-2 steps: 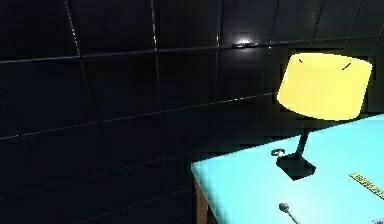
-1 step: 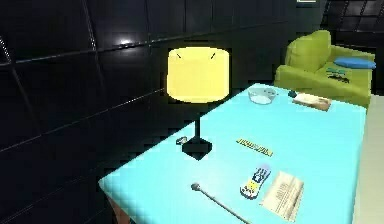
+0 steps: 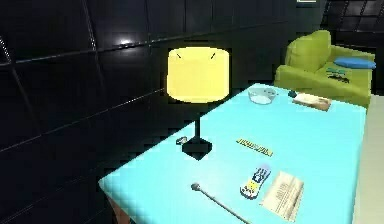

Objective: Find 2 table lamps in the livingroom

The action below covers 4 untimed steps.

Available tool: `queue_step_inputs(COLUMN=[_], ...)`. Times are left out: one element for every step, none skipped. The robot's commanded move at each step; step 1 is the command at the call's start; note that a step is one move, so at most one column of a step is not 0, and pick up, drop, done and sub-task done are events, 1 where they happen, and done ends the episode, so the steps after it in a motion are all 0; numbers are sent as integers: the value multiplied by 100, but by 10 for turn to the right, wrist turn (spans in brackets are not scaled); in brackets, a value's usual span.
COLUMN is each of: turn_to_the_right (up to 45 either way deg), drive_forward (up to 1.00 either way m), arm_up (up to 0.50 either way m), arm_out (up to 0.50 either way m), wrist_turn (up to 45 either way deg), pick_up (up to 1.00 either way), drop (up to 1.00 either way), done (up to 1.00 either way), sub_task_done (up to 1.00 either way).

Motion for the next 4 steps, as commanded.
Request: queue_step_inputs(turn_to_the_right=[450, 450, 270, 0], drive_forward=[0, 0, 0, 35], arm_up=[0, 0, 0, 0], arm_out=[0, 0, 0, 0], wrist_turn=[0, 0, 0, 0], pick_up=[0, 0, 0, 0], drop=[0, 0, 0, 0], done=[0, 0, 0, 0], sub_task_done=[0, 0, 0, 0])
